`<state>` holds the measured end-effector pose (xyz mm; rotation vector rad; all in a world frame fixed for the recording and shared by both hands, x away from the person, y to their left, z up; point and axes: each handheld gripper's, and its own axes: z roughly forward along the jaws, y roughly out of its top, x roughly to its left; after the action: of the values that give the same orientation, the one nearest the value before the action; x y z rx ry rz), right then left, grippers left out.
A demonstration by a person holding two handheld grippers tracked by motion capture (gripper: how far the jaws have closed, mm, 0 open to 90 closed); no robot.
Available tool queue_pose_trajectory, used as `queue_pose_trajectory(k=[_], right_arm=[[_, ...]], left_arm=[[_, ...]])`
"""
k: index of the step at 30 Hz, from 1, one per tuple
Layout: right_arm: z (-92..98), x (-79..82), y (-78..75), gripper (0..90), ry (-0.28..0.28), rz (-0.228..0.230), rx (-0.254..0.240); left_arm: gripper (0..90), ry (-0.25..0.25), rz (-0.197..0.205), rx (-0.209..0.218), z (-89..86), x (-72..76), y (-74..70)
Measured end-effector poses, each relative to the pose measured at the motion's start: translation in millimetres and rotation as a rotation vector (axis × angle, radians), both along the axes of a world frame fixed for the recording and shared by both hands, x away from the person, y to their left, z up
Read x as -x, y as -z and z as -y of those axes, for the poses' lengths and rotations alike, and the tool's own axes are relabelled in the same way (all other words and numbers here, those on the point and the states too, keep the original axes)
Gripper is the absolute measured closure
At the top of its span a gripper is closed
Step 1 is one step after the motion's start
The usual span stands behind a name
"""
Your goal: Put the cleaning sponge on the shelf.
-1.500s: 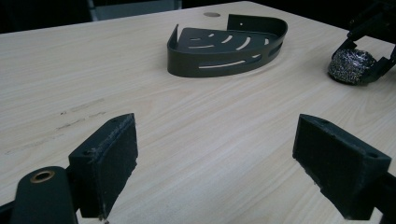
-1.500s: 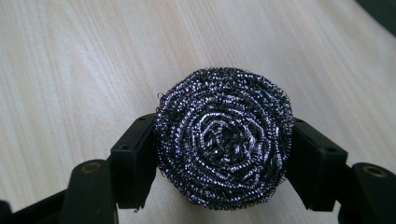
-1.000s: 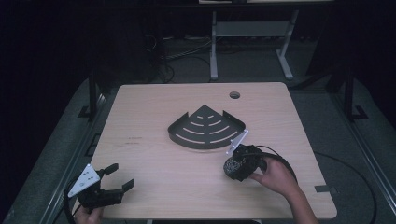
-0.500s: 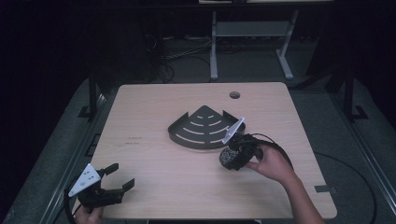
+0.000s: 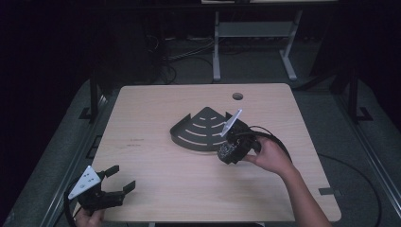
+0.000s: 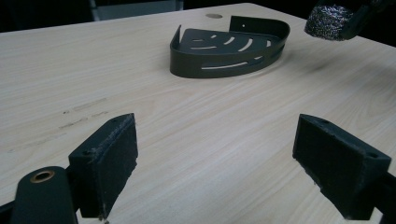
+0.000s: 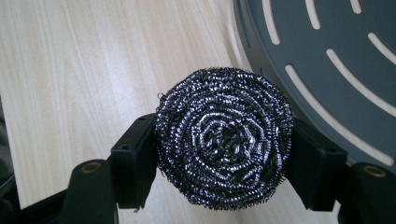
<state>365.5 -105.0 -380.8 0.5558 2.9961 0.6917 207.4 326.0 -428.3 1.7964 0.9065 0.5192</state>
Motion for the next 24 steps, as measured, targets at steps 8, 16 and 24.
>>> queue_pose_trajectory(k=[8,16,24], right_arm=[[-8.8,-13.0,-6.3,31.7,-0.007,0.001,0.017],[-17.0,-31.5,-12.0,31.7,0.002,-0.004,0.012],[-28.3,-46.5,-9.3,31.7,0.003,-0.006,0.042]], left_arm=[[13.2,-0.002,0.001,0.001,-0.9,-0.1,-0.2],[13.2,-0.002,0.000,0.002,-1.7,-0.3,-0.2],[13.2,-0.002,0.001,-0.006,-0.8,-0.6,-0.5]])
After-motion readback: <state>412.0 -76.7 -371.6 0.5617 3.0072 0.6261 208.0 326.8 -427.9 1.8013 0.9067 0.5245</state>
